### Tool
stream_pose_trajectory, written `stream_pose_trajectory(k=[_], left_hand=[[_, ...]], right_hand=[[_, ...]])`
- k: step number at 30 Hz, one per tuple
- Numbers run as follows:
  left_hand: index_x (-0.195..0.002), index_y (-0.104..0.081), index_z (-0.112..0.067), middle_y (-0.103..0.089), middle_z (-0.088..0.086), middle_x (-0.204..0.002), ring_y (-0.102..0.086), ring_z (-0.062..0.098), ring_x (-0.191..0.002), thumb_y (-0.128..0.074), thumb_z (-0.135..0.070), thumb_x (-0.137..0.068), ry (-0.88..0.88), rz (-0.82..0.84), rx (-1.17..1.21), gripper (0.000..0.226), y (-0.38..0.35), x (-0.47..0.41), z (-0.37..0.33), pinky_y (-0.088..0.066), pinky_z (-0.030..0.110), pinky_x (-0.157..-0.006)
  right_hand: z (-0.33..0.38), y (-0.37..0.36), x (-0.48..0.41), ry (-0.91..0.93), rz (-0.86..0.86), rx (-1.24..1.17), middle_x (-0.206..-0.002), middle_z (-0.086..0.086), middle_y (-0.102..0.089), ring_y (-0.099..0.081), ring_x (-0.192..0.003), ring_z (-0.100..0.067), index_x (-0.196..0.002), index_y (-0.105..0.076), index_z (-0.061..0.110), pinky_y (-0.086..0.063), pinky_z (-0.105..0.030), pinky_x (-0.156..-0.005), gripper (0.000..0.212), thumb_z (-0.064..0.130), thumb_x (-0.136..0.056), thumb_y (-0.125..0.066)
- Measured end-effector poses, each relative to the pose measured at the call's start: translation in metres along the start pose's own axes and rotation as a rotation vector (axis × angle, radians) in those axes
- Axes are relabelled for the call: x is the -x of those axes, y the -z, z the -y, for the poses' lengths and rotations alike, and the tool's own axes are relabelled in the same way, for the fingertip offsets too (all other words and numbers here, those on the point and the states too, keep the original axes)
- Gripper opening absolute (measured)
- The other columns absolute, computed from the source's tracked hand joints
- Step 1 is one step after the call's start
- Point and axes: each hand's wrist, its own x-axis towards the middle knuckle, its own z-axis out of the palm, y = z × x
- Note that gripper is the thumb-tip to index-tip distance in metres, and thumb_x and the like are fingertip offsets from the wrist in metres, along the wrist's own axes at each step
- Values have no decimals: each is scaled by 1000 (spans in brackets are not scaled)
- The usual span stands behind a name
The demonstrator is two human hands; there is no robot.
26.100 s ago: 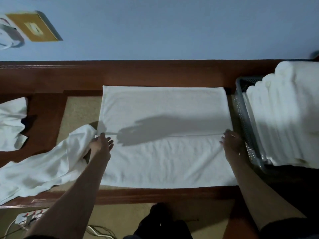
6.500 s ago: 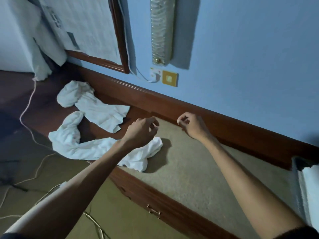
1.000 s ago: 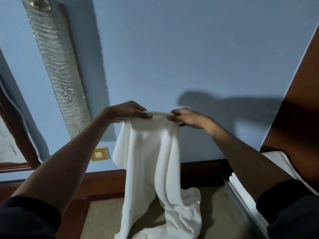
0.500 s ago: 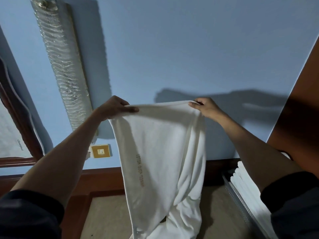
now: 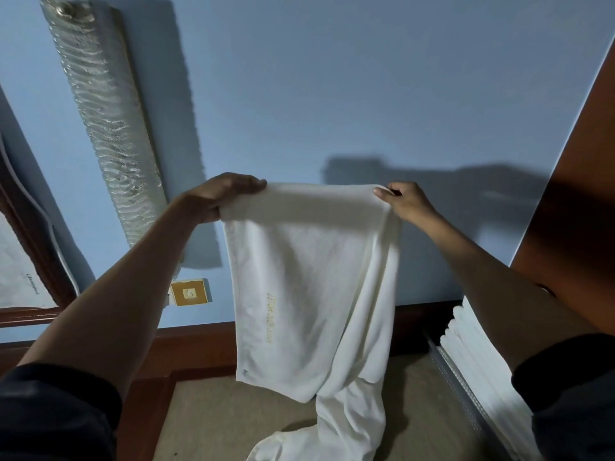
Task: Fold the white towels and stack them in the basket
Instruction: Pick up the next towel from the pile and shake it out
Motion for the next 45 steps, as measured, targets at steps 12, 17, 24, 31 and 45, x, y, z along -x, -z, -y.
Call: stream_pose_trajectory(k=[12, 17, 24, 31, 45], left_hand=[[-115, -65, -9, -63, 12, -113, -71, 16, -86, -61, -2, -100, -24, -180, 220, 17, -82, -23, -62, -57, 21, -63], [-101, -69, 3, -59, 27, -125, -72, 33, -102, -50, 13, -99, -50, -211, 293, 22, -120, -33, -71, -62, 26, -71], [-114, -68, 8, -72, 18, -111, -74, 24, -101, -71, 9, -88, -170, -122, 317, 26, -101, -23, -68, -59, 25, -89], [-75, -69, 0, -51, 4, -64, -43, 15, -57, -88, -25, -80, -338, -336, -293, 32, -91, -17, -60, -33, 24, -52], [-58, -51, -9, -47, 12, -60, -47, 25, -65, -78, -28, -88, -24, -807, -423, 45, -6, -6, 7, -31, 35, -55]], right_hand=[[75, -11, 37, -107, 548, -151, -93, -5, -70, -70, -84, -17, -101, -62, 13, -60, -33, -77, 50, 47, -74, -87], [101, -44, 57, -105, 537, -269, -112, -1, -73, -73, -99, -13, -121, -63, 17, -63, -34, -78, 47, 46, -87, -76], [73, -17, 50, -149, 323, -582, -93, -2, -70, -68, -85, -15, -104, -68, 9, -58, -30, -76, 21, 25, -105, -54], [77, 21, 45, -191, 317, -583, -97, -2, -78, -74, -88, -15, -100, -77, 16, -58, -27, -79, 25, 37, -98, -65], [44, 32, 52, -175, 385, -371, -107, 12, -76, -70, -100, 0, -103, -76, 27, -50, -10, -85, 18, 40, -91, -72]])
